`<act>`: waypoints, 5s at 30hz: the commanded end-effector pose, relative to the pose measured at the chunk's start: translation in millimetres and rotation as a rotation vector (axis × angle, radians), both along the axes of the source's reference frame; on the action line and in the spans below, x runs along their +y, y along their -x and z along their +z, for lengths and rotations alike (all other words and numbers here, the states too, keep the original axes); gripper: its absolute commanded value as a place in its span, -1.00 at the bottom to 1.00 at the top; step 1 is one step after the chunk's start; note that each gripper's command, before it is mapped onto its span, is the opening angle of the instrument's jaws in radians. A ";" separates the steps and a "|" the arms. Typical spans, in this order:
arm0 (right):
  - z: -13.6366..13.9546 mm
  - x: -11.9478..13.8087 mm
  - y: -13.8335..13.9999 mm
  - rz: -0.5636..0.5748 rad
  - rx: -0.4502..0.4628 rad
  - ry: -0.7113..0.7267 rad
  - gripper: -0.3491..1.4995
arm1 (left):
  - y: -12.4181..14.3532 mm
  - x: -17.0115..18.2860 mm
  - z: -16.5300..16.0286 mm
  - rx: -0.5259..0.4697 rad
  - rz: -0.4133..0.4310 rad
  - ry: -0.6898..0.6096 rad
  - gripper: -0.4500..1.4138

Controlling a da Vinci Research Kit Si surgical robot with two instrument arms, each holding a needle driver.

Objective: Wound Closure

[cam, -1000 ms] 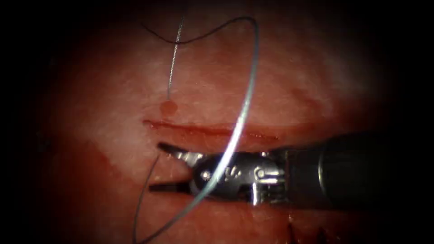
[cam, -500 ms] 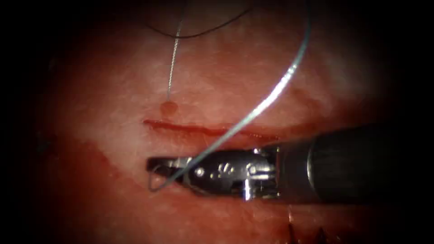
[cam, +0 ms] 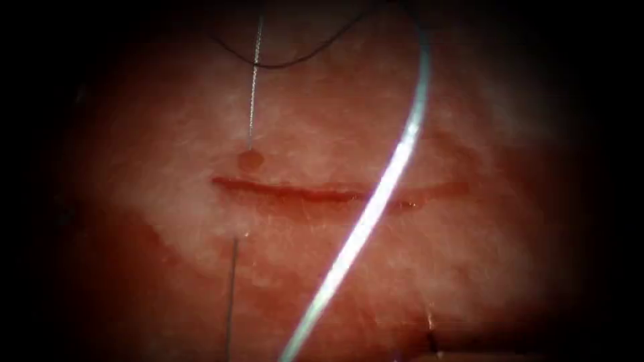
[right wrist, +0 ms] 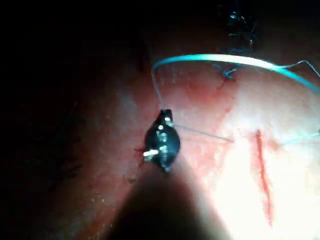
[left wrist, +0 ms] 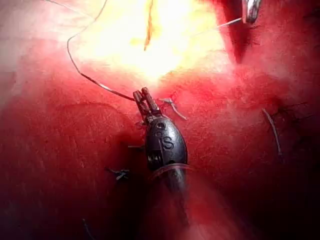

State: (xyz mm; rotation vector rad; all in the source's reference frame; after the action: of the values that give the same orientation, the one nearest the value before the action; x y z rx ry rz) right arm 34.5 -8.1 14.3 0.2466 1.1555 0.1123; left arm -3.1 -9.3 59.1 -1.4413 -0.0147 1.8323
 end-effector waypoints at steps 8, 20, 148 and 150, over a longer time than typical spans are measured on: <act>2.2 2.5 0.3 0.089 -0.024 0.097 0.73 | 0.5 -1.5 0.2 -0.002 0.002 -0.006 -1.00; 14.0 7.5 1.4 0.147 -0.084 0.136 0.76 | 0.5 -1.6 0.2 -0.002 0.002 -0.005 -1.00; 17.2 8.2 -0.6 0.188 0.003 0.141 0.54 | 1.3 -2.5 0.4 -0.013 0.013 0.002 -1.00; 18.1 8.3 -1.0 0.186 0.000 0.145 0.42 | 1.3 -2.5 0.4 -0.013 0.013 0.002 -1.00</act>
State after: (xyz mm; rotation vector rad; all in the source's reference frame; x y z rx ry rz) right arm 34.8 1.2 31.9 0.0095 1.1770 0.1930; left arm -4.1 -10.5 59.1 -1.4608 -0.0225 1.8348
